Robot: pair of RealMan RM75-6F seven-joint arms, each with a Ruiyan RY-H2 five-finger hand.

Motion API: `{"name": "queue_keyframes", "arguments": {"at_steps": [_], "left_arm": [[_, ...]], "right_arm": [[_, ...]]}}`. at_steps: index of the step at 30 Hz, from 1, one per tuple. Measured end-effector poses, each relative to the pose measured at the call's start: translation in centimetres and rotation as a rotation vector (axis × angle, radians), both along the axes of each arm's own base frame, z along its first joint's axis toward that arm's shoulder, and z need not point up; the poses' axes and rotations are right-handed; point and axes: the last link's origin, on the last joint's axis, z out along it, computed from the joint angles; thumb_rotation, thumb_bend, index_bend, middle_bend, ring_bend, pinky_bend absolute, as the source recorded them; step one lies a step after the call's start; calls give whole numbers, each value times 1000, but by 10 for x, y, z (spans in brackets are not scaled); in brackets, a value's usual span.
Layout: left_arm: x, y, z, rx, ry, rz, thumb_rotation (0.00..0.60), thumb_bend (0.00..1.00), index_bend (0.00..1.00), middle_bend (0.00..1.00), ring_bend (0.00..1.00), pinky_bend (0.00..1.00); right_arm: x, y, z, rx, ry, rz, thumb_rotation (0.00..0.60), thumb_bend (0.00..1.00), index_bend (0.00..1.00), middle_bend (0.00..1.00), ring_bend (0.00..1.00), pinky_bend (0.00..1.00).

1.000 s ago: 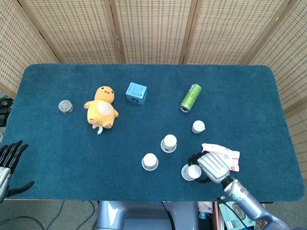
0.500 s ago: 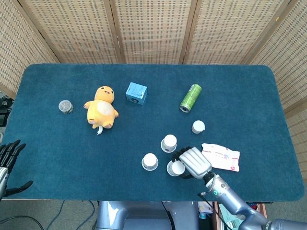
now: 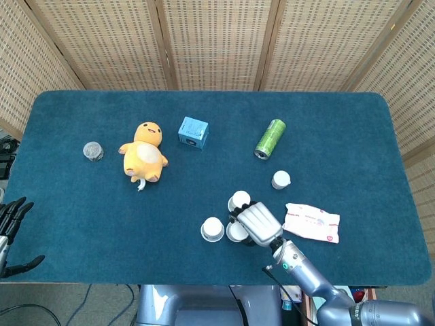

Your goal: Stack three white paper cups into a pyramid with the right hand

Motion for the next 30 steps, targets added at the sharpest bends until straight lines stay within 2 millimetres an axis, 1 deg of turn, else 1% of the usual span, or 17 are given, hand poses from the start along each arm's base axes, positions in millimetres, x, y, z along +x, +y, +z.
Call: {"name": "queue_keyframes", "arguments": {"at_steps": [3,7,10,12,13,14,16,17,18,22,25,28,30], "left_arm": [[0,0,0,1,0,3,600,44,0,0,0,0],[0,0,0,-10,-8,2,600,44,0,0,0,0],[-1,1,0,-11,-11,8,600,43,0,0,0,0],[-1,2,1,-10,-11,9,600,44,0,0,0,0],[-2,2,1,-9,-11,9,600,44,0,0,0,0],[-2,2,1,-9,-11,9,600,44,0,0,0,0],[-2,2,1,-9,-10,10,600,44,0,0,0,0],[-2,2,1,-10,-10,10,600,44,0,0,0,0],[-2,2,1,-10,-10,10,600,44,0,0,0,0],[-2,1,1,-10,-10,9,600,44,0,0,0,0],[-1,1,1,-10,-11,7,600,44,0,0,0,0],[-2,1,1,-8,-11,7,600,44,0,0,0,0],[-2,1,1,-7,-10,8,600,44,0,0,0,0]], "right_arm": [[6,-1,-4,0,-3,4,600,343,485,557,466,496],[8,-4,-7,-7,7,3,600,343,485,552,466,496],[8,-6,-9,-14,15,-2,600,339,485,529,466,496],[9,-8,-10,-14,18,-6,600,291,479,470,457,490],[10,-8,-10,-12,17,-7,600,243,457,414,428,467],[10,-7,-9,-9,18,-9,600,195,419,347,376,426],[10,-7,-7,-4,21,-9,600,153,344,247,281,348],[10,-7,-5,-2,23,-10,600,142,318,212,250,321],[9,-6,-4,-2,24,-11,600,141,309,198,239,312],[10,-5,0,3,20,-15,600,140,303,175,221,300],[11,-3,3,2,14,-14,600,140,296,176,212,289],[14,-3,10,-7,-6,-13,600,141,296,199,212,289],[18,-5,19,-24,-33,-14,600,140,296,202,212,289]]}}
